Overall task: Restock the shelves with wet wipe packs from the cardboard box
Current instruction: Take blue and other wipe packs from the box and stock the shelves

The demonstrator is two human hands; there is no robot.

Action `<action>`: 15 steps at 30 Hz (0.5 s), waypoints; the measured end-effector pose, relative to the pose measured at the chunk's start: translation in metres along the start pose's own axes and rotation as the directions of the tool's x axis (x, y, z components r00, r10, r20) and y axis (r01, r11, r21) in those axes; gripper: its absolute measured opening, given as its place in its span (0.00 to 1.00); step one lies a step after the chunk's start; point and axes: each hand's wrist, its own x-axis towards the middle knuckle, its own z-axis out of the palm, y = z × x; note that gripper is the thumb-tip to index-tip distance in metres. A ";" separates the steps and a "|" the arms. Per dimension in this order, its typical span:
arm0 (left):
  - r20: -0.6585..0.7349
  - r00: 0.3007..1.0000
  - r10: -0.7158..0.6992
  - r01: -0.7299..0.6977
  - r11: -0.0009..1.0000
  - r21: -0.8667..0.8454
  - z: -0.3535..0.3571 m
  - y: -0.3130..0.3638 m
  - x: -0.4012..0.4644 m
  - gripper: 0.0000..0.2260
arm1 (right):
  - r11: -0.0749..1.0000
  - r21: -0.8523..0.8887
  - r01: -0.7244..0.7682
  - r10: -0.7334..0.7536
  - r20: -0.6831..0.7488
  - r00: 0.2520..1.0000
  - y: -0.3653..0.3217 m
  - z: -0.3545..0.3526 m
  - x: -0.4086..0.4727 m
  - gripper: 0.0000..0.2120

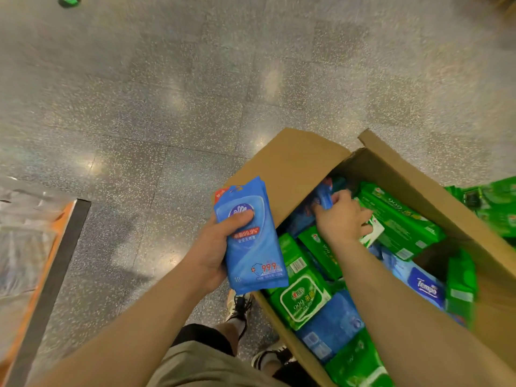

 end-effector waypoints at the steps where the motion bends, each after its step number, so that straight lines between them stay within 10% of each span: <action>1: 0.005 1.000 0.000 0.000 1.000 0.005 0.003 0.001 -0.002 0.21 | 0.998 0.058 -0.010 0.011 -0.017 1.000 0.002 0.000 -0.004 0.15; 6: 0.029 1.000 -0.007 0.005 0.999 0.052 0.013 0.000 -0.009 0.18 | 0.914 0.404 0.032 0.020 -0.124 0.992 0.017 -0.023 -0.029 0.18; 15: 0.081 0.997 -0.003 -0.001 0.999 0.048 0.025 -0.003 -0.026 0.18 | 0.181 0.983 0.027 0.087 -0.043 0.995 0.044 -0.108 -0.087 0.20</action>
